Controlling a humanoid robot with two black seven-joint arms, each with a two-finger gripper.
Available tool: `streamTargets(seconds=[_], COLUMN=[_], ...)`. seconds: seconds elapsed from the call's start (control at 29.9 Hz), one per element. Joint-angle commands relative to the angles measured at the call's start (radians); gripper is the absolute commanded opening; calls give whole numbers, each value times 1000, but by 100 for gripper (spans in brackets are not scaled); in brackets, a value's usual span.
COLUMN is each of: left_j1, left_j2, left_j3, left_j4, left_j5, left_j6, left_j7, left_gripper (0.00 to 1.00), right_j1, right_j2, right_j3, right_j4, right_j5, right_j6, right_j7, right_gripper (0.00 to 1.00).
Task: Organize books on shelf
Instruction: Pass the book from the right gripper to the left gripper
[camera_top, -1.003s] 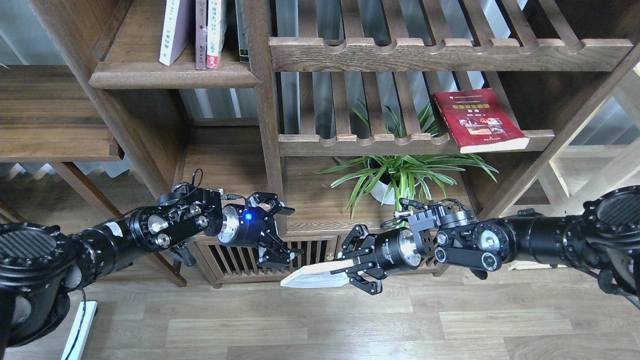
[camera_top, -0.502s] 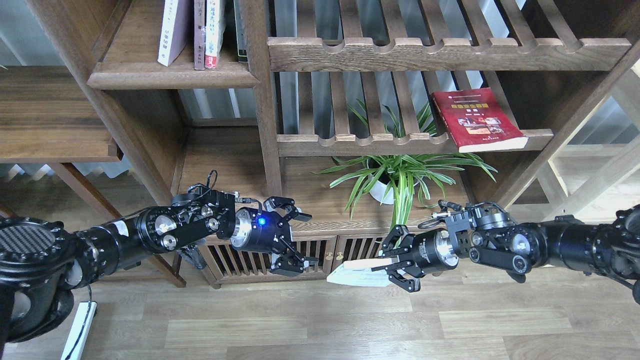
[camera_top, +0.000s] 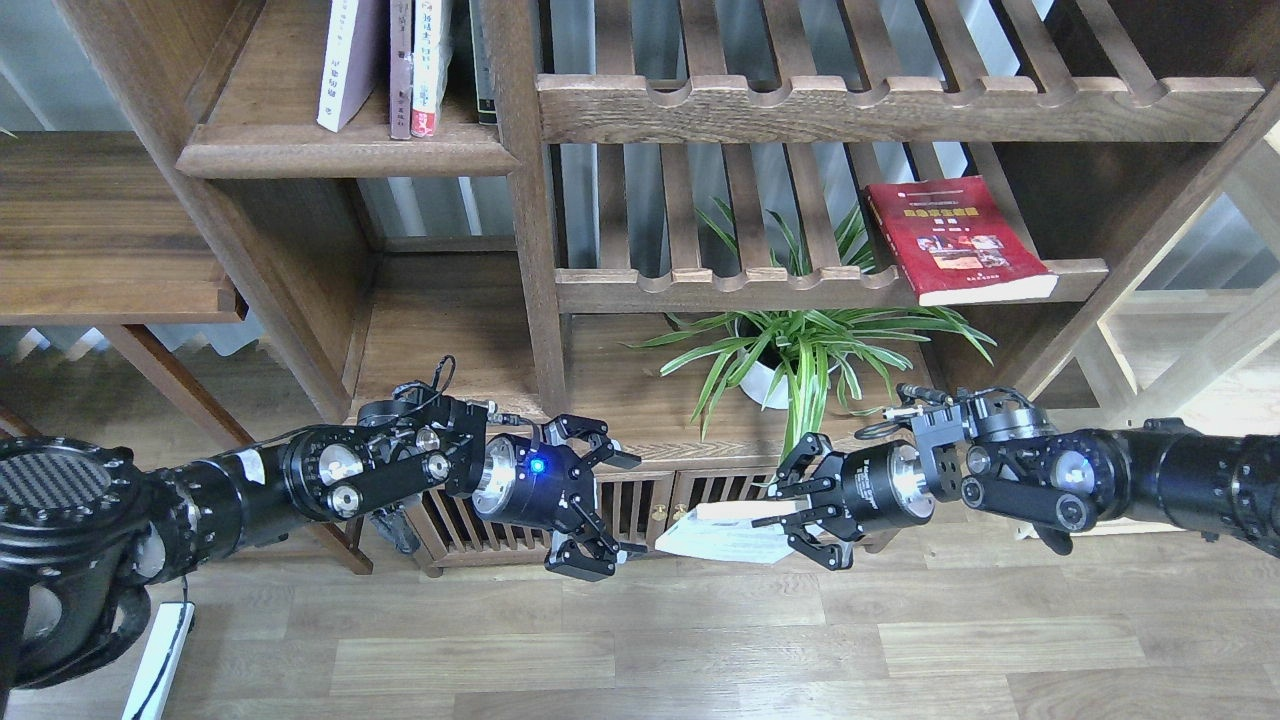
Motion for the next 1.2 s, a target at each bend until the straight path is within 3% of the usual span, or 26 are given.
streamTargets(seconds=[0.0,0.5,0.6,0.74,0.84,0.94,1.04,1.1,1.17], left_j1=[2,19,24,37,45,53,62,65,70], left_j2=[0,0,0,0,0,0,0,0,0], left_j3=[0,0,0,0,3,3,3,3,3], left_j4=[1,9,8,9,9,9,9,11,9], left_j5=[0,2,2,5,28,72,80,82,82], left_j6=[0,0,0,0,0,0,0,0,0], left_j7=[0,3,0,-3,-12,-56,-69,-73,-77], left_gripper=[98,97,93,69,60,49,24,0,0], right_j1=[29,98,104,109,113,121,124,127,127], right_j2=[-13,-45,-45,-51,-59,-64,-68,-68,-68], right_j3=[6,63,63,64,64,64,66,69,70], right_j4=[45,183,197,213,215,220,221,221,221], right_j5=[0,5,5,5,5,5,5,5,5], right_j6=[1,34,35,38,38,38,40,40,44], right_j7=[0,0,0,0,0,0,0,0,0], right_gripper=[9,9,9,9,9,9,9,9,9])
